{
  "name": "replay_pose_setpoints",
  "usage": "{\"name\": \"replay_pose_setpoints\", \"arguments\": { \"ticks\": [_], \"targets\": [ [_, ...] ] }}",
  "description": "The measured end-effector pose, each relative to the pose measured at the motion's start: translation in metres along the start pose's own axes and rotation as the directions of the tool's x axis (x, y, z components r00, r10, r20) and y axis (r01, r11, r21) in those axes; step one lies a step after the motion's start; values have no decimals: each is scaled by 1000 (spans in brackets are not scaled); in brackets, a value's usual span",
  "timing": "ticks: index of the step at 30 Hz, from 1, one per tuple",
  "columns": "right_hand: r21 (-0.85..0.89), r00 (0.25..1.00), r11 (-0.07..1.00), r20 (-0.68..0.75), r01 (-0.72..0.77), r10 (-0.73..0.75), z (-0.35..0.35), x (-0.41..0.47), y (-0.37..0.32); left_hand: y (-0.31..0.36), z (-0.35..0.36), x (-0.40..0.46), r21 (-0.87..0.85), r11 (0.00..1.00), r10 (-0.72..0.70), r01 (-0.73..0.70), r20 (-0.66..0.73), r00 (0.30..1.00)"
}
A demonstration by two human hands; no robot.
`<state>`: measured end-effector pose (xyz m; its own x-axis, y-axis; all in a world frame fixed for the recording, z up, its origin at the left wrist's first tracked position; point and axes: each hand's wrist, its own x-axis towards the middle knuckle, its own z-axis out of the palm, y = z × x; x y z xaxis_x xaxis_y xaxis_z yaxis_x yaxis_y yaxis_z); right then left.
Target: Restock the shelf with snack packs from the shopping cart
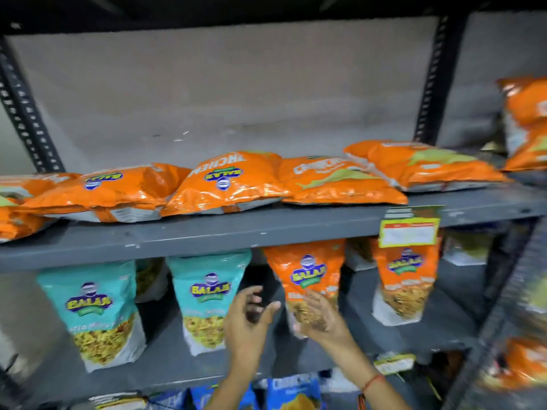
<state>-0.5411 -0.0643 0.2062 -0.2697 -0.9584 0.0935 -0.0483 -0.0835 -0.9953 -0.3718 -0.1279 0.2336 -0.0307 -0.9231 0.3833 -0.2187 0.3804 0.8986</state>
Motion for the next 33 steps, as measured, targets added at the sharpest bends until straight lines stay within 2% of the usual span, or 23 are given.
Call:
{"name": "replay_pose_setpoints", "arguments": {
  "ticks": [4, 7, 9, 12, 16, 18, 20, 22, 24, 29, 33],
  "targets": [
    [-58, 966, 997, -249, 53, -66, -89, -31, -16, 27, 75, -41, -18, 1000, -4, 9, 279, 960],
    [-65, 883, 997, -464, 39, -65, -149, -37, 0, 19, 130, -65, -35, 992, -92, 118, 430, 898],
    [-59, 851, 998, -525, 2, -32, -186, -31, 18, 6, 168, -69, -8, 980, -169, 200, 503, 848],
    [12, 888, 995, -451, -95, 90, -241, -13, 50, -18, 224, -65, 54, 956, -269, 289, 557, 786],
    [38, 935, 958, -206, -285, 287, -296, 16, 84, -45, 284, -59, 169, 958, -285, 230, 608, 741],
    [-6, 939, 947, -127, -322, 318, -311, 29, 99, -49, 302, -60, 196, 954, -300, 227, 628, 718],
    [-64, 948, 949, -99, -310, 303, -318, 39, 110, -49, 313, -63, 223, 952, -305, 211, 602, 738],
    [-105, 955, 949, -62, -296, 291, -325, 49, 122, -47, 325, -61, 269, 944, -306, 190, 500, 811],
    [-125, 951, 943, -31, -309, 308, -323, 53, 123, -46, 326, -60, 260, 945, -297, 198, 433, 851],
    [-146, 943, 931, -42, -334, 331, -320, 56, 119, -47, 325, -57, 213, 957, -275, 198, 442, 854],
    [-145, 955, 944, -56, -296, 291, -323, 54, 116, -47, 327, -55, 190, 954, -296, 232, 470, 832]
  ]
}}
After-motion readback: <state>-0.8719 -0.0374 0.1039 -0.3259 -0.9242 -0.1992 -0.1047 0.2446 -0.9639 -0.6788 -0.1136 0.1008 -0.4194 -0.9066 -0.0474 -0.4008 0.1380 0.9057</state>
